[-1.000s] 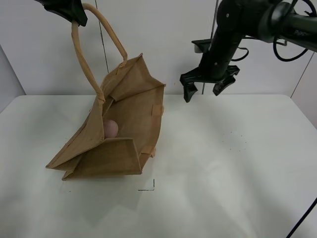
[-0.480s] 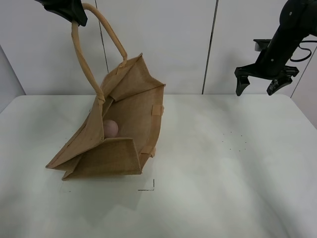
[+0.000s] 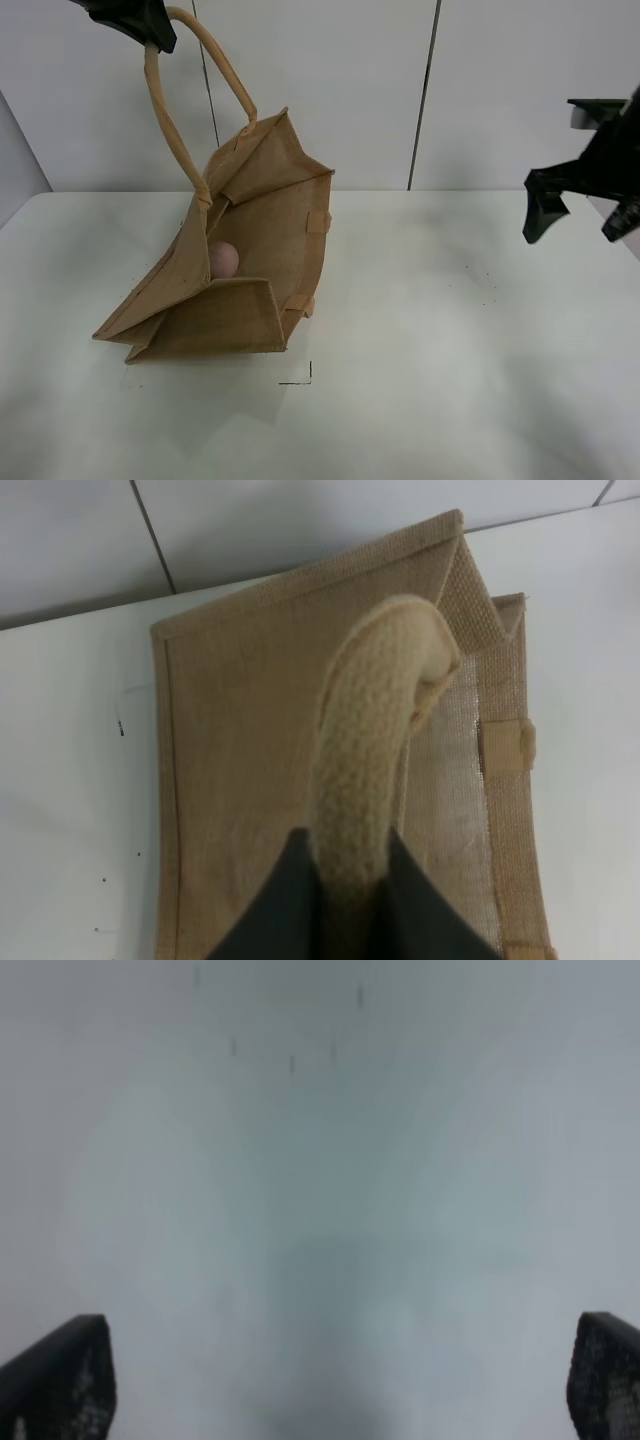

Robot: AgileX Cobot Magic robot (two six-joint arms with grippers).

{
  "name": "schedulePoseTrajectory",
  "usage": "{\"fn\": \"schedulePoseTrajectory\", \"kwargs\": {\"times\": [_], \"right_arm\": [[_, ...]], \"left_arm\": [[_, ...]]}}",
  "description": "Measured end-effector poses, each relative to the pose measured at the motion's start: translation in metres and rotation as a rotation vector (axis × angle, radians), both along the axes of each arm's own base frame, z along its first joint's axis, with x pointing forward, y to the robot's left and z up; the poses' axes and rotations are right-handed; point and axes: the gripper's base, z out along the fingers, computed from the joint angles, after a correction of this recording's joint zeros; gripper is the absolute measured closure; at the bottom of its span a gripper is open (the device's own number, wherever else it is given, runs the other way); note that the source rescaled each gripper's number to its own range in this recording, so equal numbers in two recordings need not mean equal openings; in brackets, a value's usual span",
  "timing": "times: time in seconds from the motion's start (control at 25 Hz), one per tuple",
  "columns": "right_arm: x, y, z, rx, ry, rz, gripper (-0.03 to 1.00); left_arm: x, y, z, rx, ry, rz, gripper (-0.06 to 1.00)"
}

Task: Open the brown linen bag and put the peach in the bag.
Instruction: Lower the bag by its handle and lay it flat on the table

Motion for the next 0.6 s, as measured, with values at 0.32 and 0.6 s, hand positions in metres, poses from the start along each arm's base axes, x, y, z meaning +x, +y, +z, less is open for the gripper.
{"fn": "schedulePoseTrajectory", "kwargs": {"times": [0.32,0.6], "right_arm": [[-0.143,-0.001,-0.006,0.0,-0.021,0.0,-0.03],[-0.226,-0.002,-0.021,0.002,-0.348,-0.01,-0.03]], "left_arm": [[0.0,0.0,0.0,0.0,0.0,0.0,0.94],[0.0,0.0,0.0,0.0,0.0,0.0,0.94]]}}
